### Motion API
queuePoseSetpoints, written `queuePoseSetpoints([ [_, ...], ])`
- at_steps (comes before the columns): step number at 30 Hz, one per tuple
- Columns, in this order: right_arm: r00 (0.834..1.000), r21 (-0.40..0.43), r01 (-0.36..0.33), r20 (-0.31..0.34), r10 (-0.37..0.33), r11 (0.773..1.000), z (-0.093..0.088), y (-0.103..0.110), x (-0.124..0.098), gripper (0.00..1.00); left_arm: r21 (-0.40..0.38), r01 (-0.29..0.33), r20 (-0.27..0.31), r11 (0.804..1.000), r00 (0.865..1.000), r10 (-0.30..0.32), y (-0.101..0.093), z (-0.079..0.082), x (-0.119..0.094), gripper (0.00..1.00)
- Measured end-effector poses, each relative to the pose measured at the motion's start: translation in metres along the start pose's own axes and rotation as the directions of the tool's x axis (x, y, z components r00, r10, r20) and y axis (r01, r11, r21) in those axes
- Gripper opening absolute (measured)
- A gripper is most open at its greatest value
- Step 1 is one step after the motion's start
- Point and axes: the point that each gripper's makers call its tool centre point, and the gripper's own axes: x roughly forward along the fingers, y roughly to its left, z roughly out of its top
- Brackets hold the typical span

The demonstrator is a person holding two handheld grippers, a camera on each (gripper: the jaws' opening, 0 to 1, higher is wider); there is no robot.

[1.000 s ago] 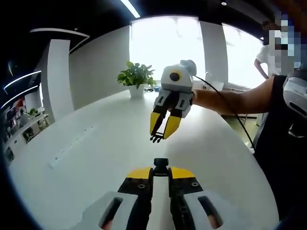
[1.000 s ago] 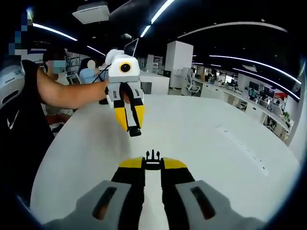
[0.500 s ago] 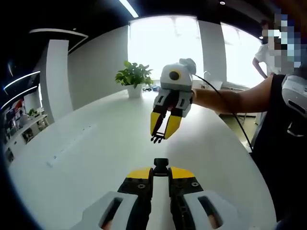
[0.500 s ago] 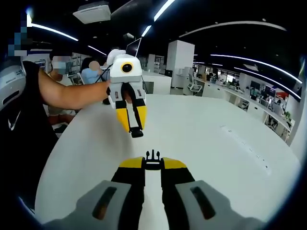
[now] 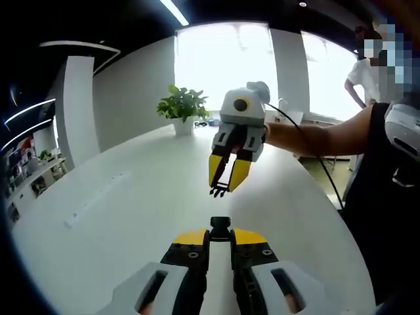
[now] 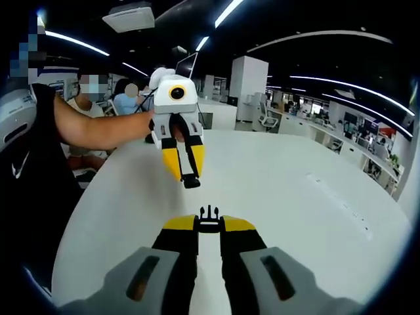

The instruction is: Snap the two parts of the plastic buckle together until the buckle closes and remains connected.

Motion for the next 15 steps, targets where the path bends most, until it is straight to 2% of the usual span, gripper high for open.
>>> queuePoseSetpoints([
  [15, 1.0, 0.006, -0.008, -0.002, 0.008, 1.0, -0.005, 0.0065, 0.0, 0.11, -0.002, 0.018, 0.003, 1.0, 1.0, -0.018, -0.0089, -0.0024, 0.0002, 0.11],
])
